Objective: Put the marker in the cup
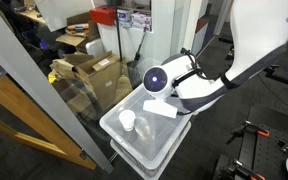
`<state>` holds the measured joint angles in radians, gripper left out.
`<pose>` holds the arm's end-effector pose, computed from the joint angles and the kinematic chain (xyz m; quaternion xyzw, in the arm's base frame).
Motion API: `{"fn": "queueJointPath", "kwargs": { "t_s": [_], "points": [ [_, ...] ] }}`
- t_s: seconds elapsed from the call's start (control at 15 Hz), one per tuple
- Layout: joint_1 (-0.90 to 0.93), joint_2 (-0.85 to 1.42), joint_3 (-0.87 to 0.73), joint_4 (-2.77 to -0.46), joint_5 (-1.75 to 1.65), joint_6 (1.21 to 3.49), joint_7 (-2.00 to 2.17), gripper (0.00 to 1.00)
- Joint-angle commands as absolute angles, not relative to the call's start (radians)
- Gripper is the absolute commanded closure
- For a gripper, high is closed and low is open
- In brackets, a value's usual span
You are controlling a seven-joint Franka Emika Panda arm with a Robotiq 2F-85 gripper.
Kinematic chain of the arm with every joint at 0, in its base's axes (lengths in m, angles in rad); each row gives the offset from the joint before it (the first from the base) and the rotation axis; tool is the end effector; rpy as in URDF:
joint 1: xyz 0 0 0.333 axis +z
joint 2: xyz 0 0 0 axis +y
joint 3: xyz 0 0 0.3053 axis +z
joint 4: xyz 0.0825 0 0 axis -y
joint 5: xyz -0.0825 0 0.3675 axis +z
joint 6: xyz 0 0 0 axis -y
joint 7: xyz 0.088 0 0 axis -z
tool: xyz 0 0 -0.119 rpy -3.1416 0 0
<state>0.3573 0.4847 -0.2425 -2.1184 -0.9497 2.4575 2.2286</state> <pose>0.5468 0.0538 0.1708 0.7572 -0.5671 0.2608 0.1923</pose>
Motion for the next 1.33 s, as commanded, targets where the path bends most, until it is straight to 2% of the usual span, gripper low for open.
{"fn": "queueJointPath", "kwargs": {
  "t_s": [0.0,0.4,1.27],
  "points": [
    [0.344,0.470,-0.192,-2.111,-1.096,2.379,2.382,0.95],
    [0.292,0.471,-0.083,-2.099,-1.334,2.295,2.508,0.95],
    [0.209,0.534,0.100,-2.014,-1.674,2.319,2.463,0.95]
  ]
}}
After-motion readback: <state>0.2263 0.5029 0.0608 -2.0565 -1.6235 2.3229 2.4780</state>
